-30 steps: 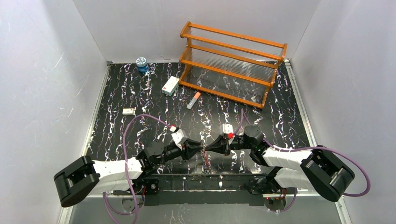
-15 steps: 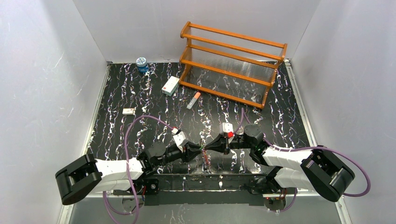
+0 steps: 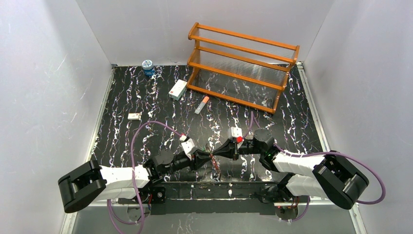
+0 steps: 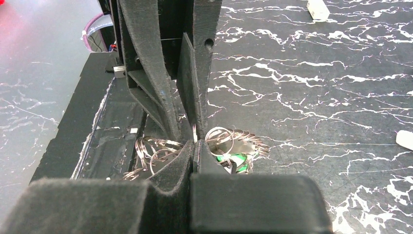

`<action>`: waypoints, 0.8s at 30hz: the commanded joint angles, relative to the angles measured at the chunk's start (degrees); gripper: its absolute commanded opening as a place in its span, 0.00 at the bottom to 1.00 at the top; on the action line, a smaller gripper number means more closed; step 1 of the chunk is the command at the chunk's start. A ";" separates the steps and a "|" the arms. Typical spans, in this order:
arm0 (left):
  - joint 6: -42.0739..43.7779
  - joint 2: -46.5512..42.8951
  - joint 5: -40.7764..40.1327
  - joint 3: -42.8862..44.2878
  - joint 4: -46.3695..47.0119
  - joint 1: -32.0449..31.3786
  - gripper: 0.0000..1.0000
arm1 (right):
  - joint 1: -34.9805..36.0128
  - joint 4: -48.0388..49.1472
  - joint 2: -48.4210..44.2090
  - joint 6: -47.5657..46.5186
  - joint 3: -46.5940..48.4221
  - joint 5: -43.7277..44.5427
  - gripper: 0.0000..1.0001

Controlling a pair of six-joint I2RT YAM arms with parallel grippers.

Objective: Put the keys on the keyring

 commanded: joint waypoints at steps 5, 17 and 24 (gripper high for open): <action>3.53 -0.76 -3.80 1.79 1.72 -0.35 0.17 | -0.20 3.43 -0.50 0.41 2.00 -2.13 0.01; 6.01 -1.05 2.01 2.95 3.30 -0.59 0.17 | -0.21 3.78 -0.37 0.67 2.06 -2.62 0.01; 8.24 -0.56 3.50 3.05 3.71 -0.97 0.08 | -0.21 3.94 -0.41 0.85 2.02 -2.81 0.01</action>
